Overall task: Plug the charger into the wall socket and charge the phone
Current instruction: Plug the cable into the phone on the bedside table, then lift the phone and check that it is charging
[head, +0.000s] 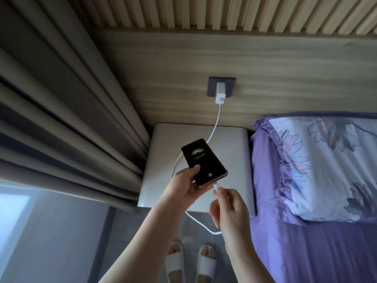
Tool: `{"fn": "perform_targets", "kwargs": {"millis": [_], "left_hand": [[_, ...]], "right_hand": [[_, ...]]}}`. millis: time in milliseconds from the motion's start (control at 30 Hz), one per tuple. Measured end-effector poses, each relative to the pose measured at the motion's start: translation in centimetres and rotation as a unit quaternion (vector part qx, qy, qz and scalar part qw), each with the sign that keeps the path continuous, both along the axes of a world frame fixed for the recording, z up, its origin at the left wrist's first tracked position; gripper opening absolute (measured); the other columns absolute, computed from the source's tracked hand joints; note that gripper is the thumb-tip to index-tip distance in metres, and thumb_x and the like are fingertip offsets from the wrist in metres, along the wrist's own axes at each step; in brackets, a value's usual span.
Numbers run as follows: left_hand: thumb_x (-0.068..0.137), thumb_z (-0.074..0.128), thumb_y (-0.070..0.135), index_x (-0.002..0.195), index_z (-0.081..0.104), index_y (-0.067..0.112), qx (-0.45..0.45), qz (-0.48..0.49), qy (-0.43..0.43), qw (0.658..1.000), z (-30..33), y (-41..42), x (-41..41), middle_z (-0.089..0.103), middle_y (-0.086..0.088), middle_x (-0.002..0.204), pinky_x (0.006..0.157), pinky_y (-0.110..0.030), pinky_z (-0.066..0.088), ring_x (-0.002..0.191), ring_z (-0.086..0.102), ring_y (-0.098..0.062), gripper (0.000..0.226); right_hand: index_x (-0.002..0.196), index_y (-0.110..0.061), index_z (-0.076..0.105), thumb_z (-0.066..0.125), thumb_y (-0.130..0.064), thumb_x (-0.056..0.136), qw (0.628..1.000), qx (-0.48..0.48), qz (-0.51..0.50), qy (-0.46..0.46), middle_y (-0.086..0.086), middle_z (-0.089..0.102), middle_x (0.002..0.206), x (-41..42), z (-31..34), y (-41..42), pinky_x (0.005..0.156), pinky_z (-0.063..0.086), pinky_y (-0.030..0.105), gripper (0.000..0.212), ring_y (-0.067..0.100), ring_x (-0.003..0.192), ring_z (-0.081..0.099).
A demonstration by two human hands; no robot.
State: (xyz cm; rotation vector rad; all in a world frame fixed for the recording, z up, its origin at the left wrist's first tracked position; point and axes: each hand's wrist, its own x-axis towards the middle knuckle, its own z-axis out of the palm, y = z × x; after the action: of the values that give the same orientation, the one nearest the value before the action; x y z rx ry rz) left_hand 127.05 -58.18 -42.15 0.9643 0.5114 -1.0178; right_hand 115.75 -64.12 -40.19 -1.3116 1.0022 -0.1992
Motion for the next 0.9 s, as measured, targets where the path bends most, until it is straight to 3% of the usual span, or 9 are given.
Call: {"fn": "perform_targets", "kwargs": {"millis": [300, 900], "left_hand": [[0.096, 0.047, 0.009, 0.099, 0.061, 0.006, -0.01, -0.039, -0.088, 0.995, -0.7, 0.5, 0.6, 0.077, -0.006, 0.074, 0.054, -0.029, 0.059, 0.067, 0.074, -0.023, 0.015], [0.094, 0.049, 0.01, 0.1, 0.063, 0.006, 0.004, -0.072, -0.127, 0.989, -1.8, 1.1, 0.8, 0.077, -0.005, 0.074, 0.054, -0.027, 0.058, 0.067, 0.074, -0.021, 0.016]], "right_hand": [[0.076, -0.008, 0.052, 0.049, -0.025, 0.095, 1.0, -0.001, 0.012, 0.012, -0.001, 0.057, 0.041, 0.7, -0.4, 0.2, 0.032, 0.029, 0.016, 0.025, 0.01, 0.027, 0.033], [0.077, -0.003, 0.046, 0.046, -0.019, 0.095, 1.0, -0.012, 0.006, -0.011, 0.001, 0.06, 0.041, 1.5, -1.3, 1.0, 0.033, 0.031, 0.017, 0.025, 0.012, 0.028, 0.035]]}}
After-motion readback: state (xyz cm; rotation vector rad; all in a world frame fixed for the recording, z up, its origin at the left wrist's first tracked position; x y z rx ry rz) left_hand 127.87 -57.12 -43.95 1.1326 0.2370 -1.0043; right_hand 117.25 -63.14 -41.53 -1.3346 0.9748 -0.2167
